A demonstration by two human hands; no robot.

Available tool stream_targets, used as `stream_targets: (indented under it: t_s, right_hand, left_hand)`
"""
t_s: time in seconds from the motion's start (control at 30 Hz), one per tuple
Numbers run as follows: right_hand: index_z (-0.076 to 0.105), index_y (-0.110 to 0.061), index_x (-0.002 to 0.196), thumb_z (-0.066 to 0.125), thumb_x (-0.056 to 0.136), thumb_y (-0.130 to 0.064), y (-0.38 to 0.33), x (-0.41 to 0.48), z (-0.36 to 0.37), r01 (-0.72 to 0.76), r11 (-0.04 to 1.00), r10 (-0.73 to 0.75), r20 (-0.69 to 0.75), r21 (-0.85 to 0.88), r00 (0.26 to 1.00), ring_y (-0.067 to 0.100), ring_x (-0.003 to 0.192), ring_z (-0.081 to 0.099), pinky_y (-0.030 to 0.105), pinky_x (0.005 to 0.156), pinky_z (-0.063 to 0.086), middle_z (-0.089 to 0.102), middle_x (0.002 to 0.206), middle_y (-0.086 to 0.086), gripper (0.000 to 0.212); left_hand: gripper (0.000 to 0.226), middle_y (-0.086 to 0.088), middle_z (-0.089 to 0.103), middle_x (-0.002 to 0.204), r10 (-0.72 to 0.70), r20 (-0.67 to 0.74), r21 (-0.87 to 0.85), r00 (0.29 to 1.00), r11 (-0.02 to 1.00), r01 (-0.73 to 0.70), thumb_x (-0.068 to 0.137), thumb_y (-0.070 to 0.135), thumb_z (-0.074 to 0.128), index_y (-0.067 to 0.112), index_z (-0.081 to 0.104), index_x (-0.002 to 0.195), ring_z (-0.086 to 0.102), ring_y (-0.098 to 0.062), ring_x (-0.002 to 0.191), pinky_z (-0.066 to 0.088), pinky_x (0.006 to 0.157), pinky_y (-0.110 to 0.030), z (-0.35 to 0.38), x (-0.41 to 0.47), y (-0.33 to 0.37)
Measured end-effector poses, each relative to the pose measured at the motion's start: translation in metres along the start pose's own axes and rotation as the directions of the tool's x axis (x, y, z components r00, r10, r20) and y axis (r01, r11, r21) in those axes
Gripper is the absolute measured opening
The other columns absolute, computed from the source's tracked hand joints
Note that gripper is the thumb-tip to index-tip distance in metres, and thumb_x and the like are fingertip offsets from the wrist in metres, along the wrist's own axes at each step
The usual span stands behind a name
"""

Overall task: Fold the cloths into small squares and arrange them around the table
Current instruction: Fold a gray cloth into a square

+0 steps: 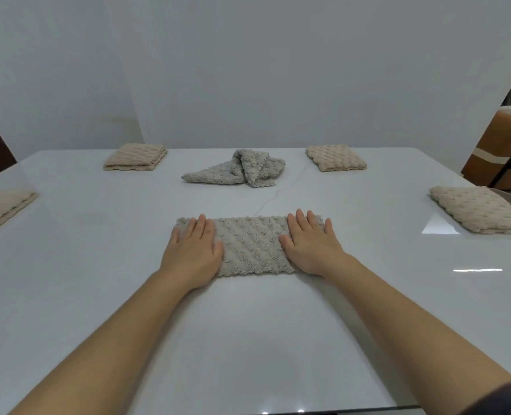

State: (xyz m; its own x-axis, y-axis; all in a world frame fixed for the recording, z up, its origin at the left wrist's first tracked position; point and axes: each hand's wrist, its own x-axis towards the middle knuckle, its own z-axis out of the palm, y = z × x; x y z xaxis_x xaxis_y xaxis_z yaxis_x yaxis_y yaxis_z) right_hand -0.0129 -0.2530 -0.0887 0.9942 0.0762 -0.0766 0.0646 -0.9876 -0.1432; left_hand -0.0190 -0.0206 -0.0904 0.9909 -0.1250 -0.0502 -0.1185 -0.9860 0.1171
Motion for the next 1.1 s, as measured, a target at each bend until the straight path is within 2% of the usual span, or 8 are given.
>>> stream_targets:
  t_s: [0.13, 0.23, 0.6, 0.87, 1.1]
  right_hand:
    - [-0.003, -0.016, 0.157, 0.014, 0.104, -0.041, -0.034, 0.000, -0.007, 0.135, 0.991, -0.136, -0.048, -0.016, 0.990, 0.023, 0.150, -0.013, 0.050, 0.120, -0.009, -0.010, 0.164, 0.002, 0.061]
    - [-0.002, -0.018, 0.157, 0.013, 0.104, -0.039, -0.050, 0.000, 0.005, 0.188, 0.982, -0.187, 0.016, -0.019, 0.982, 0.020, 0.150, -0.012, 0.050, 0.120, -0.008, -0.009, 0.164, -0.001, 0.058]
    - [0.001, -0.020, 0.157, 0.015, 0.103, -0.045, -0.035, -0.002, 0.006, 0.139, 0.990, -0.138, -0.043, 0.031, 0.990, 0.021, 0.150, -0.012, 0.050, 0.120, -0.007, -0.006, 0.164, -0.001, 0.061]
    - [0.000, -0.020, 0.157, 0.015, 0.103, -0.045, -0.023, -0.003, 0.003, 0.078, 0.997, -0.078, -0.020, 0.012, 0.997, 0.023, 0.150, -0.011, 0.050, 0.120, -0.007, -0.007, 0.164, 0.000, 0.061]
    - [0.000, -0.022, 0.157, 0.014, 0.103, -0.048, -0.005, -0.004, 0.005, 0.015, 1.000, -0.015, -0.004, 0.010, 1.000, 0.024, 0.150, -0.012, 0.051, 0.120, -0.006, -0.008, 0.164, 0.000, 0.062]
  left_hand:
    - [0.059, -0.002, -0.008, 0.163, 0.085, -0.104, -0.030, 0.991, 0.996, -0.089, 0.102, 0.033, 0.014, 0.013, -0.001, 0.155, -0.008, -0.015, 0.149, -0.007, 0.121, -0.041, -0.007, 0.009, 0.024]
    - [0.057, 0.000, -0.008, 0.163, 0.122, -0.045, -0.019, 0.992, 0.992, -0.123, 0.103, 0.033, 0.014, 0.016, 0.000, 0.156, -0.007, -0.015, 0.149, -0.005, 0.121, -0.044, 0.003, 0.011, 0.036]
    - [0.058, 0.000, -0.007, 0.163, 0.068, -0.074, -0.037, 0.995, 0.997, -0.071, 0.103, 0.039, 0.012, 0.019, 0.000, 0.156, -0.008, -0.017, 0.150, -0.004, 0.121, -0.044, 0.006, 0.009, 0.020]
    - [0.058, 0.001, -0.008, 0.163, 0.059, -0.041, -0.020, 0.997, 0.998, -0.059, 0.103, 0.041, 0.011, 0.020, -0.001, 0.156, -0.008, -0.018, 0.150, -0.007, 0.120, -0.045, 0.004, 0.005, 0.011]
    - [0.058, 0.002, -0.006, 0.163, 0.017, -0.054, -0.031, 0.998, 0.999, -0.019, 0.102, 0.043, 0.012, 0.023, -0.001, 0.156, -0.007, -0.018, 0.150, -0.003, 0.121, -0.046, 0.010, 0.004, -0.004]
